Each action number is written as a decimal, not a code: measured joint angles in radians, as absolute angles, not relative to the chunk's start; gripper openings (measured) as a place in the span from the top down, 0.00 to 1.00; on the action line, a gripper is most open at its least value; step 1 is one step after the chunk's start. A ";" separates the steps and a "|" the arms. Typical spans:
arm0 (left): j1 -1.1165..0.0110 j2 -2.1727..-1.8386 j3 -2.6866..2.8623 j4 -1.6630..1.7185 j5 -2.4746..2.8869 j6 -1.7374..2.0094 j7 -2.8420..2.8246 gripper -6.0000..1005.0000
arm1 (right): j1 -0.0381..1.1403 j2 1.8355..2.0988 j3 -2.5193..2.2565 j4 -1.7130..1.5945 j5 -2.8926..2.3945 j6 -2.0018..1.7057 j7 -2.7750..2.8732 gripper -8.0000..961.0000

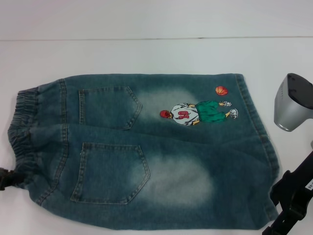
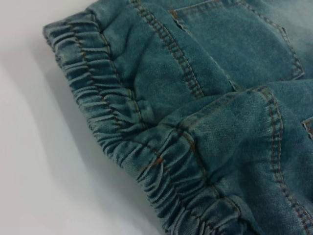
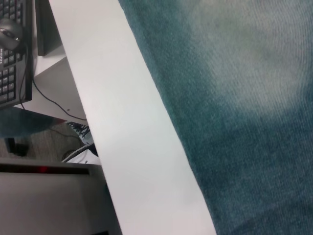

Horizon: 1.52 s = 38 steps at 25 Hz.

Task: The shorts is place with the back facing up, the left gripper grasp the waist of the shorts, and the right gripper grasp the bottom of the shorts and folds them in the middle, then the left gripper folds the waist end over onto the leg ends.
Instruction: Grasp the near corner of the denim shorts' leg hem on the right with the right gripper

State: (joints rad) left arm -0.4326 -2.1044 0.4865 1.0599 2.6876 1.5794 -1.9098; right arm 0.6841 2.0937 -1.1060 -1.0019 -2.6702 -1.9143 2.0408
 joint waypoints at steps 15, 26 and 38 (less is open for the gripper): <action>-0.433 -2.108 0.484 1.060 2.687 1.579 -1.916 0.88 | 0.672 2.094 -1.125 -0.983 -2.672 -1.862 2.012 0.07; -0.433 -2.109 0.480 1.059 2.681 1.578 -1.926 0.87 | 0.669 2.094 -1.155 -1.009 -2.675 -1.847 2.009 0.50; -0.431 -2.111 0.447 1.057 2.646 1.565 -1.967 0.85 | 0.640 2.094 -1.161 -1.073 -2.640 -1.862 1.983 0.97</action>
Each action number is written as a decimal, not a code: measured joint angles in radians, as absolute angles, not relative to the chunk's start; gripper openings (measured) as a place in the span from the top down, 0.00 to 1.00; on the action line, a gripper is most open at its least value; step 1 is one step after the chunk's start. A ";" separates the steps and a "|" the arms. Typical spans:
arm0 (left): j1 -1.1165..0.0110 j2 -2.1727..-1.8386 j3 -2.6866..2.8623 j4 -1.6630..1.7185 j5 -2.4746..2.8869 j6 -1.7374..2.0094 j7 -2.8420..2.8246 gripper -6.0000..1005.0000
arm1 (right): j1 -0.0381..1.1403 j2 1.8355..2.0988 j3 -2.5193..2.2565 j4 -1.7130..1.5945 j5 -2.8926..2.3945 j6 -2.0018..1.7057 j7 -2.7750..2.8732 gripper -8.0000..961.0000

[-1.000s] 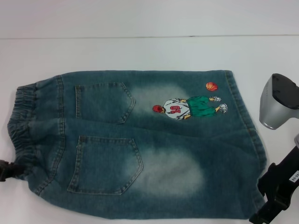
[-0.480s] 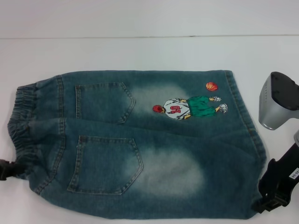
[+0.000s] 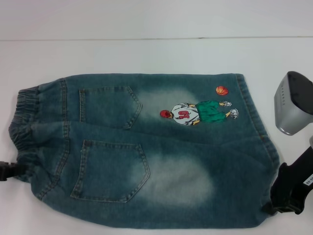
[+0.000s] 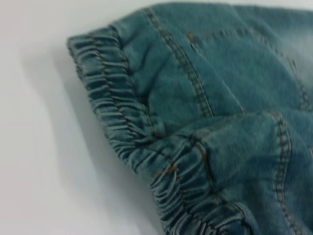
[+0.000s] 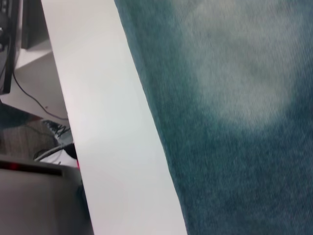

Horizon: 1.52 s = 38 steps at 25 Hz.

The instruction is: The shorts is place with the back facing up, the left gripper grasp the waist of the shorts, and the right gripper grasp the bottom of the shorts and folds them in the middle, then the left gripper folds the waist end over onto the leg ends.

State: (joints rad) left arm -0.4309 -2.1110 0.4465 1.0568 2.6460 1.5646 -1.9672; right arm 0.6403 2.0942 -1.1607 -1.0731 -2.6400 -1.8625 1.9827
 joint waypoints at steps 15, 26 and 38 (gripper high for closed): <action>-0.390 -2.089 0.286 1.134 2.356 1.672 -1.974 0.83 | 0.629 2.078 -0.856 -1.205 -2.587 -1.850 1.764 0.98; -0.442 -2.094 0.263 1.104 2.299 1.504 -1.987 0.82 | 0.652 2.087 -0.778 -1.175 -2.469 -1.461 1.760 0.99; -0.486 -2.106 0.428 0.947 2.300 1.173 -1.981 0.80 | 0.740 2.088 -0.864 -0.839 -2.464 -1.038 1.802 0.98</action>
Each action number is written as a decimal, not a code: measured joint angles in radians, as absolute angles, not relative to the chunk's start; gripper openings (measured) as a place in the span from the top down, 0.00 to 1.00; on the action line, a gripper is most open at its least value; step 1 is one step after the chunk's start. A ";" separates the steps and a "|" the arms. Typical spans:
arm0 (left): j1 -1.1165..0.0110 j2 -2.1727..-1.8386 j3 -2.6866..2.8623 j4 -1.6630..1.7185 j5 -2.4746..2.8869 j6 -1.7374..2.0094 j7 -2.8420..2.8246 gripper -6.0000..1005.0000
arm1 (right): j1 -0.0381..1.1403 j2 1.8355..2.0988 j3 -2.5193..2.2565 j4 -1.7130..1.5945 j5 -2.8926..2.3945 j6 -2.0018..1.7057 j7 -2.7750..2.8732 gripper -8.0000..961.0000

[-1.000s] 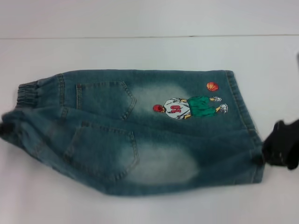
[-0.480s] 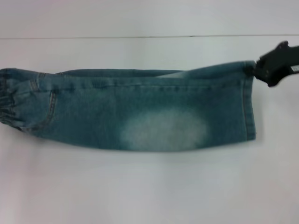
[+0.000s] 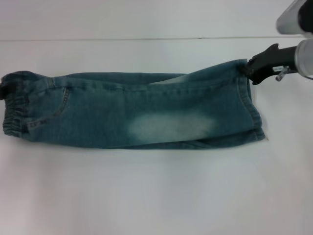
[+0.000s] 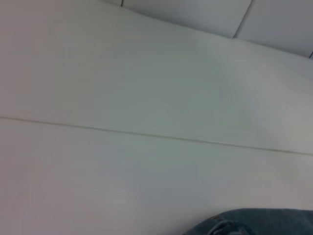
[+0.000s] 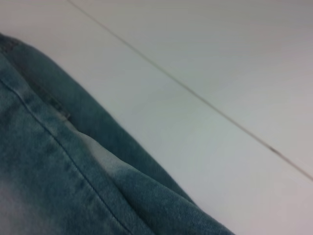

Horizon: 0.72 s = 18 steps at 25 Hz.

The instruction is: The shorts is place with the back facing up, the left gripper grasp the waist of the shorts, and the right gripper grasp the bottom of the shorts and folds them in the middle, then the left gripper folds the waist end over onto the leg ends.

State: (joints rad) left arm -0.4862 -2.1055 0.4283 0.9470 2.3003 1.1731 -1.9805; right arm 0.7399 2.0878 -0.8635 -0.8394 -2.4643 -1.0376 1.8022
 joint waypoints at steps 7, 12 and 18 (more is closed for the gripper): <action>-0.489 -2.103 0.496 0.933 2.306 1.124 -1.966 0.79 | 0.732 2.087 -0.912 -0.792 -2.481 -0.971 1.872 0.92; -0.483 -2.115 0.544 0.952 2.307 1.108 -1.913 0.78 | 0.718 2.091 -0.940 -0.791 -2.504 -0.926 1.921 0.88; -0.485 -2.113 0.545 0.956 2.307 1.080 -1.886 0.74 | 0.697 2.092 -0.932 -0.813 -2.495 -0.905 1.933 0.77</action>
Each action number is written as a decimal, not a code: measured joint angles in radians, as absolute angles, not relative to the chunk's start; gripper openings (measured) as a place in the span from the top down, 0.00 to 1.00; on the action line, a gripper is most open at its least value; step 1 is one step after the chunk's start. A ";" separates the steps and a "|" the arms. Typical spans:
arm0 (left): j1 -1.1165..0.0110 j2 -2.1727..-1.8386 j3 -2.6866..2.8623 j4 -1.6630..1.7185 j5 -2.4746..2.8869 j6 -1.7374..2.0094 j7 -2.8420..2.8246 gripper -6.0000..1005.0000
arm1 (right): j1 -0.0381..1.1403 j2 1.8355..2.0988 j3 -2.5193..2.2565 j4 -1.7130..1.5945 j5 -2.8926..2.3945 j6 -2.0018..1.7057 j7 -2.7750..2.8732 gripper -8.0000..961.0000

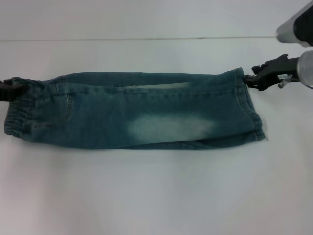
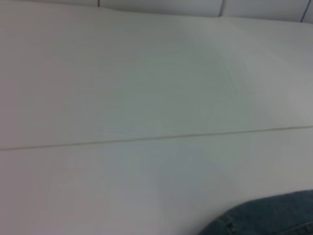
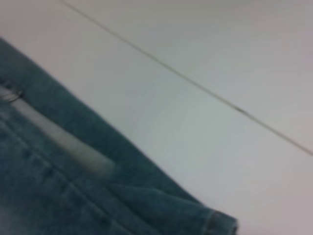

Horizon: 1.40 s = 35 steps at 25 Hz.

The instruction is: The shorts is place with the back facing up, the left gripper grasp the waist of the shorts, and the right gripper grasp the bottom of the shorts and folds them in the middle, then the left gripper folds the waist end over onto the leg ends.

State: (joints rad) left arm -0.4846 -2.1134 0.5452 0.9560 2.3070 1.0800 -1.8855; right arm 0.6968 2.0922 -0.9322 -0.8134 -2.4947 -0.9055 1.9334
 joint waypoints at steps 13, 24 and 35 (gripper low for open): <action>-0.434 -2.087 0.454 1.082 2.292 1.331 -1.814 0.27 | 0.525 2.088 -0.933 -1.046 -2.155 -1.109 1.761 0.29; -0.343 -2.096 0.395 1.076 2.327 1.540 -1.635 0.11 | 0.438 2.096 -0.966 -0.963 -1.930 -1.446 1.468 0.03; -0.341 -2.108 0.407 1.017 2.396 1.415 -1.585 0.12 | 0.408 2.097 -1.039 -0.871 -1.896 -1.473 1.362 0.03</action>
